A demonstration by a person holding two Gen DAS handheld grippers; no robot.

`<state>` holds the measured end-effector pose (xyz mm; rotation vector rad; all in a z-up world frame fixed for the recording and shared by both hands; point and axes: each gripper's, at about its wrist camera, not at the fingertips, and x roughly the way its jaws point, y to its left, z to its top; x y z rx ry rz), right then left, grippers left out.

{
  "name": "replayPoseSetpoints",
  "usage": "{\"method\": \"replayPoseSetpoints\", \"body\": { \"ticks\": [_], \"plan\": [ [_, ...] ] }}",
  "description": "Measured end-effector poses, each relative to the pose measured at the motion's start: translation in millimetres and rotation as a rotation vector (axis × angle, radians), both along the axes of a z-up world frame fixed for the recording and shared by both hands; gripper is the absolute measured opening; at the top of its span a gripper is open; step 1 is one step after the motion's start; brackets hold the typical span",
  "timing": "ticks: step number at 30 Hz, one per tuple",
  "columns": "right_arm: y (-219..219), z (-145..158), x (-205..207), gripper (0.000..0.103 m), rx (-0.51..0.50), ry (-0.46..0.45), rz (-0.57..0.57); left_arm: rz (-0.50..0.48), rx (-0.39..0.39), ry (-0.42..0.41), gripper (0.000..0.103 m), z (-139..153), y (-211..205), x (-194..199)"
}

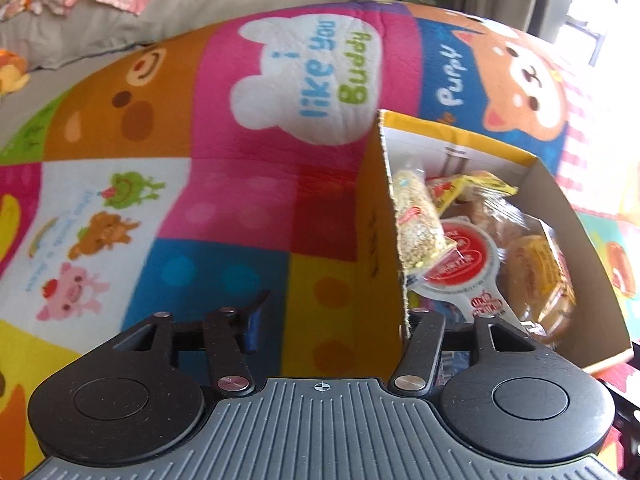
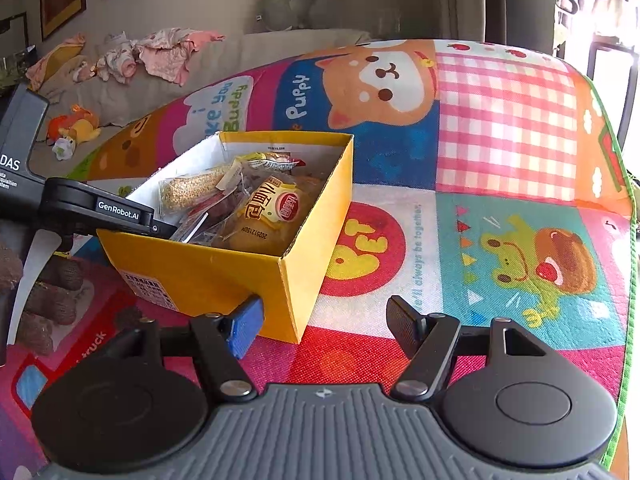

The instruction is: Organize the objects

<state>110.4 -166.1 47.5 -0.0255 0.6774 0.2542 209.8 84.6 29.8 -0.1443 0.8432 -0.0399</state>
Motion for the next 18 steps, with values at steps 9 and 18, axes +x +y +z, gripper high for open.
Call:
{"method": "replayPoseSetpoints", "body": {
  "ticks": [9, 18],
  "plan": [
    [-3, 1, 1, 0.068, -0.068, -0.080, -0.060, -0.155, -0.007, 0.001, 0.023, 2, -49, 15],
    [-9, -19, 10, 0.070, -0.033, -0.062, -0.108, -0.010, -0.009, -0.005, 0.089, -3, -11, 10]
  ]
}}
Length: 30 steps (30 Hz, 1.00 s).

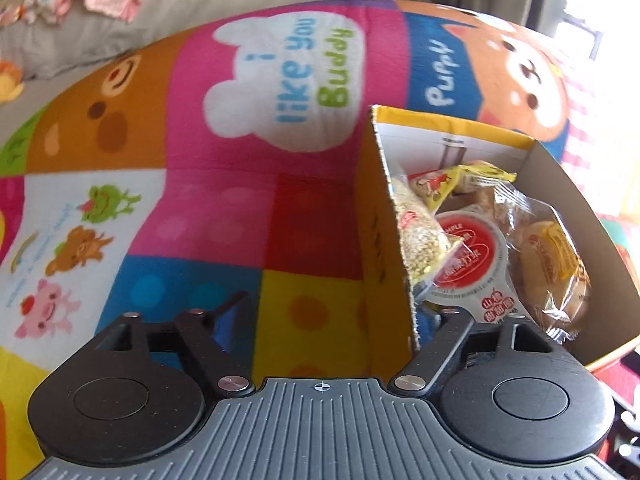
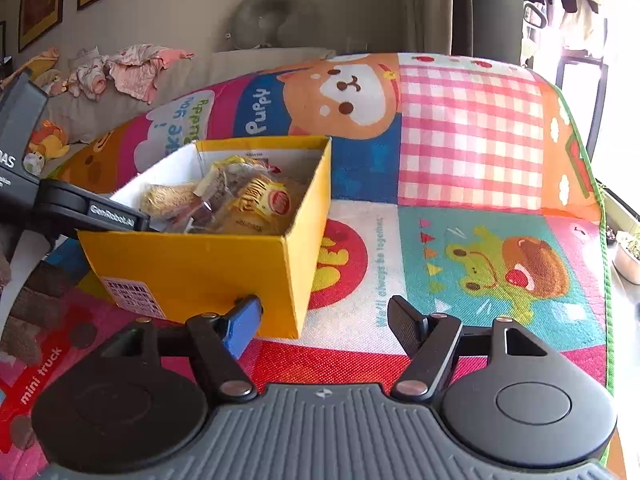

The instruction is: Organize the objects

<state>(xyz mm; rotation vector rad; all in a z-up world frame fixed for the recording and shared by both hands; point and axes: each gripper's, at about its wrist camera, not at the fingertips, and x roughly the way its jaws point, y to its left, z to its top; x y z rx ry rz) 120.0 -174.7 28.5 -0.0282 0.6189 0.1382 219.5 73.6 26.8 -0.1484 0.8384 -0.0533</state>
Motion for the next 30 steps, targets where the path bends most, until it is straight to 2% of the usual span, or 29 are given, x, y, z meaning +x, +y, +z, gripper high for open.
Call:
{"method": "replayPoseSetpoints", "body": {
  "ticks": [5, 8, 15, 18, 20, 22, 24, 27, 28, 30],
  "plan": [
    [0, -7, 1, 0.070, 0.012, 0.019, -0.028, 0.008, 0.055, -0.017, 0.091, 1, -2, 0],
    [-3, -4, -3, 0.070, 0.012, 0.025, -0.035, 0.021, 0.063, -0.031, 0.088, 4, -3, -6],
    [-19, 2, -34, 0.080, 0.027, 0.041, -0.075, 0.025, 0.089, -0.158, 0.085, 35, -5, -40],
    [-26, 2, -51, 0.081, 0.039, 0.054, -0.097, 0.032, 0.082, -0.245, 0.085, 54, -2, -74],
    [-31, 3, -63, 0.086, 0.050, 0.058, -0.101, 0.017, 0.066, -0.278, 0.085, 61, -2, -104],
    [-34, 4, -75, 0.087, 0.061, 0.067, -0.098, -0.002, 0.060, -0.285, 0.085, 57, -6, -138],
    [-35, 3, -88, 0.090, 0.071, 0.080, -0.086, -0.041, 0.073, -0.255, 0.085, 44, -17, -169],
    [-32, 0, -108, 0.099, 0.065, 0.092, -0.074, -0.065, 0.080, -0.203, 0.085, 19, -32, -206],
    [-30, -1, -114, 0.103, 0.055, 0.093, -0.068, -0.072, 0.087, -0.200, 0.085, 12, -38, -215],
    [-27, -3, -124, 0.103, 0.033, 0.088, -0.056, -0.085, 0.111, -0.219, 0.085, 0, -50, -231]
  ]
}}
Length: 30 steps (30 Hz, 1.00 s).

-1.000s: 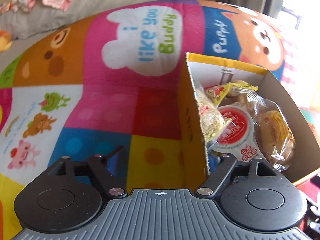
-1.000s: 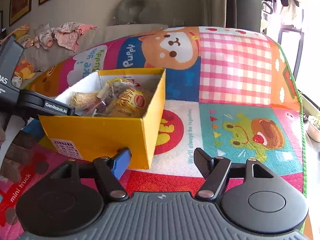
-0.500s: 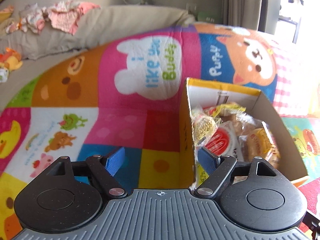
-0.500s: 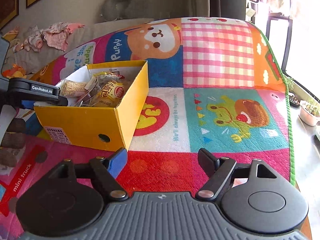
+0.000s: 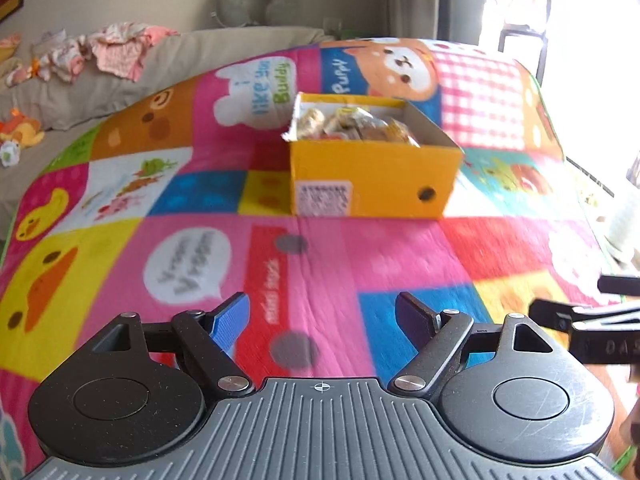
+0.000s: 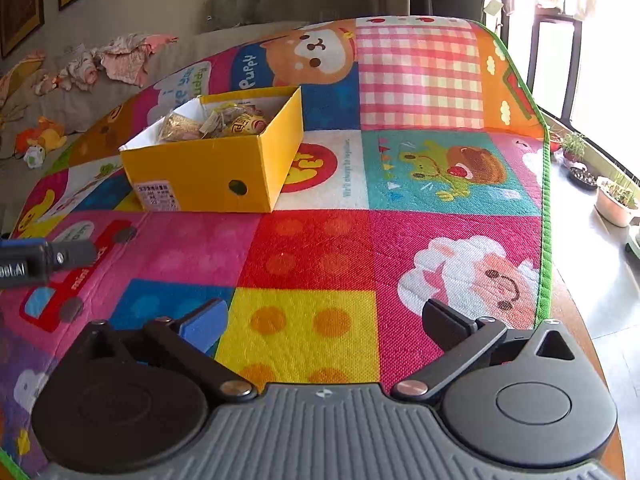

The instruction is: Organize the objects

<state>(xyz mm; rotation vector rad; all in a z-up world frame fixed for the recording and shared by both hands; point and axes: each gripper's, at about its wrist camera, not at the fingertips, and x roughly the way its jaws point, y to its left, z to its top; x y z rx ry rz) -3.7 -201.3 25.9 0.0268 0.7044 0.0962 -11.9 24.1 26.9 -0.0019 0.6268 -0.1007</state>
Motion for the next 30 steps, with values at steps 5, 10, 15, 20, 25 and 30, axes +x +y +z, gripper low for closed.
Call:
{"method": "replayPoseSetpoints", "body": {
  "ticks": [5, 10, 15, 20, 25, 30],
  "plan": [
    [7, -14, -10, 0.103, -0.081, 0.022, -0.011, -0.040, 0.041, 0.016, 0.085, -18, -27, -5],
    [5, -21, -3, 0.103, -0.085, 0.033, -0.058, 0.016, 0.027, 0.013, 0.089, -27, -31, 2],
    [-5, -26, 1, 0.103, -0.042, 0.026, -0.068, 0.041, 0.035, 0.013, 0.090, -29, -35, 1],
    [2, -27, 1, 0.103, -0.106, -0.020, -0.084, 0.046, 0.042, 0.016, 0.091, -28, -37, 3],
    [-8, -28, 7, 0.103, -0.033, 0.007, -0.057, 0.046, 0.039, 0.017, 0.091, -28, -36, 2],
    [-5, -28, 3, 0.103, -0.040, -0.005, -0.033, 0.047, 0.041, 0.018, 0.091, -28, -36, 3]
  ]
}}
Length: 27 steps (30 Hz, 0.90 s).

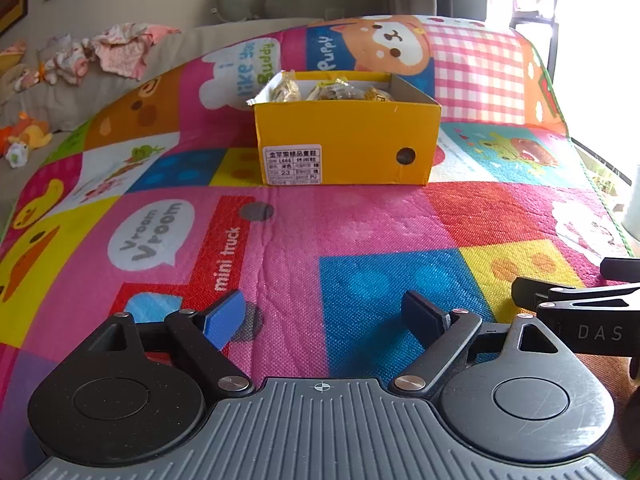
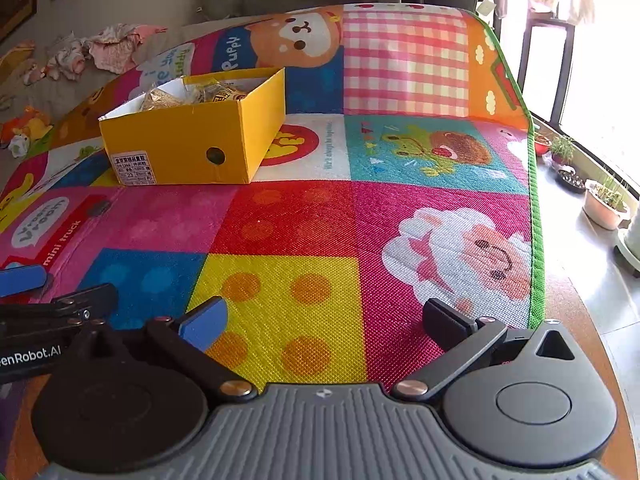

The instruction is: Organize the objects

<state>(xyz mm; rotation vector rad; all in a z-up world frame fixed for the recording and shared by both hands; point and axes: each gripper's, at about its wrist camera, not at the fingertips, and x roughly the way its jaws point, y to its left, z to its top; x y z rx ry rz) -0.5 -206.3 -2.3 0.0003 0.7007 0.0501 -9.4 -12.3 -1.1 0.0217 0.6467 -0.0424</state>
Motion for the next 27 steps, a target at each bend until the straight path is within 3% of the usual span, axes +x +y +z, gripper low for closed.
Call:
{"method": "replayPoseSetpoints", "body": {
  "ticks": [27],
  "plan": [
    [0.2, -1.2, -3.6, 0.103, 0.013, -0.008, -0.017, 0.001, 0.002, 0.001, 0.091, 0.5, -0.5, 0.0]
  ]
}}
